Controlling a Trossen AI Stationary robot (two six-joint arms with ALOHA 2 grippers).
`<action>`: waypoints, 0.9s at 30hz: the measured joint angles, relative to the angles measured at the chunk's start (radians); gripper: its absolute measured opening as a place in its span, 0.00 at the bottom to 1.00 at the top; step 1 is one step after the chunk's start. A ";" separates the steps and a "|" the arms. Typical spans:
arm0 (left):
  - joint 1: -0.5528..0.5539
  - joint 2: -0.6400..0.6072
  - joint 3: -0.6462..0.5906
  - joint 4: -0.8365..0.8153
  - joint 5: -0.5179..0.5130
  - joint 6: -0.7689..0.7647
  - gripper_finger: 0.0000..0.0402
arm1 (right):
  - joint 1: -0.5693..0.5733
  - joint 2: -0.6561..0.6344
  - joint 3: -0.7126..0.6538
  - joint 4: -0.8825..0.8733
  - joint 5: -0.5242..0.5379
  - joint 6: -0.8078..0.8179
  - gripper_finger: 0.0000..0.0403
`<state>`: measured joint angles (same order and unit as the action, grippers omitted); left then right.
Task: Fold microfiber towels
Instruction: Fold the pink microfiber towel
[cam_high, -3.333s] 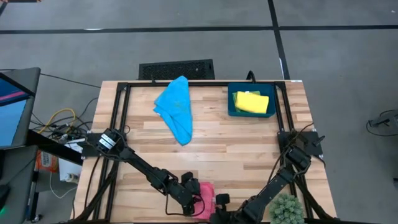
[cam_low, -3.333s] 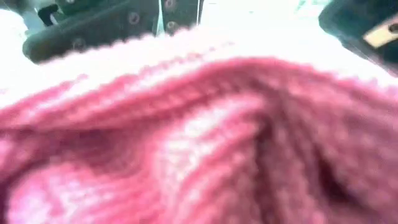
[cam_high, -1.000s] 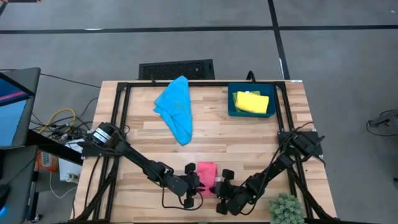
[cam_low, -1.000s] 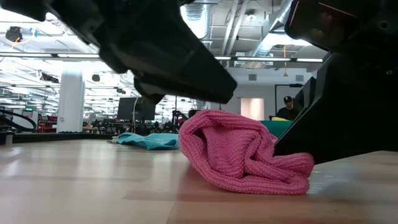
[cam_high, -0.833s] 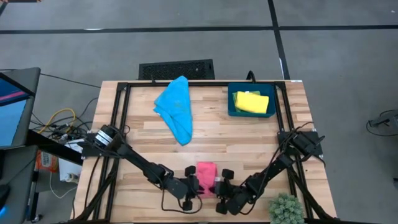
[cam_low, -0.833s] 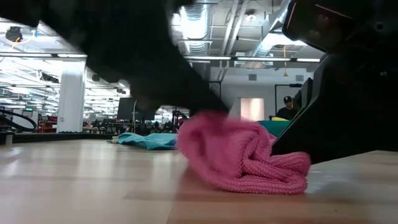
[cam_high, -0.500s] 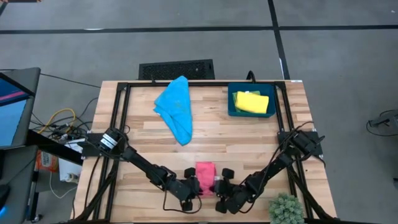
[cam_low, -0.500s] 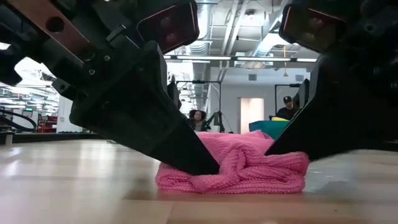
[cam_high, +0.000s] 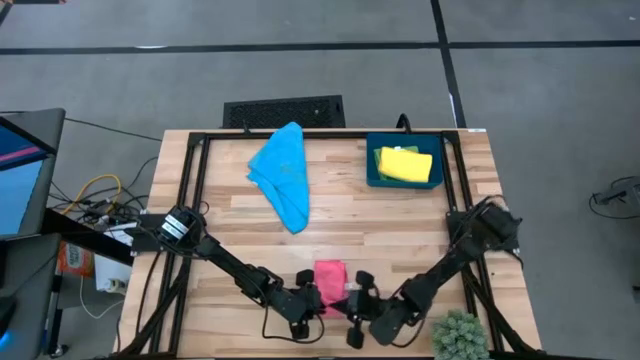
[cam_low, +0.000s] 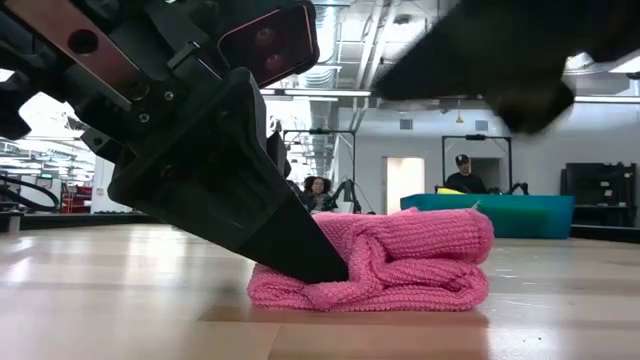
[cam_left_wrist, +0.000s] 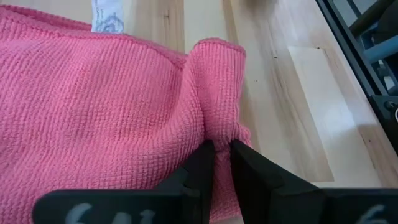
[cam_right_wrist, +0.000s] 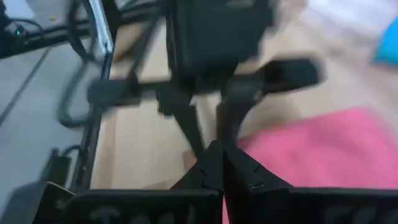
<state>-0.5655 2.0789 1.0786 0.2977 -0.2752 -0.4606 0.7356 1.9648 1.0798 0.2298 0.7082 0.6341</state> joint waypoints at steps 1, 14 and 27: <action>0.000 0.000 0.000 0.000 0.000 0.000 0.12 | -0.003 0.037 0.000 0.046 -0.017 0.003 0.05; -0.001 -0.083 -0.004 -0.181 0.002 0.040 0.12 | -0.078 0.149 0.000 0.061 -0.169 0.211 0.04; -0.045 -0.227 -0.005 -0.277 -0.269 0.056 0.12 | -0.075 0.034 0.000 0.092 -0.074 0.116 0.05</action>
<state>-0.6110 1.8521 1.0736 0.0211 -0.5447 -0.4050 0.6609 1.9983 1.0794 0.3218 0.6343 0.7499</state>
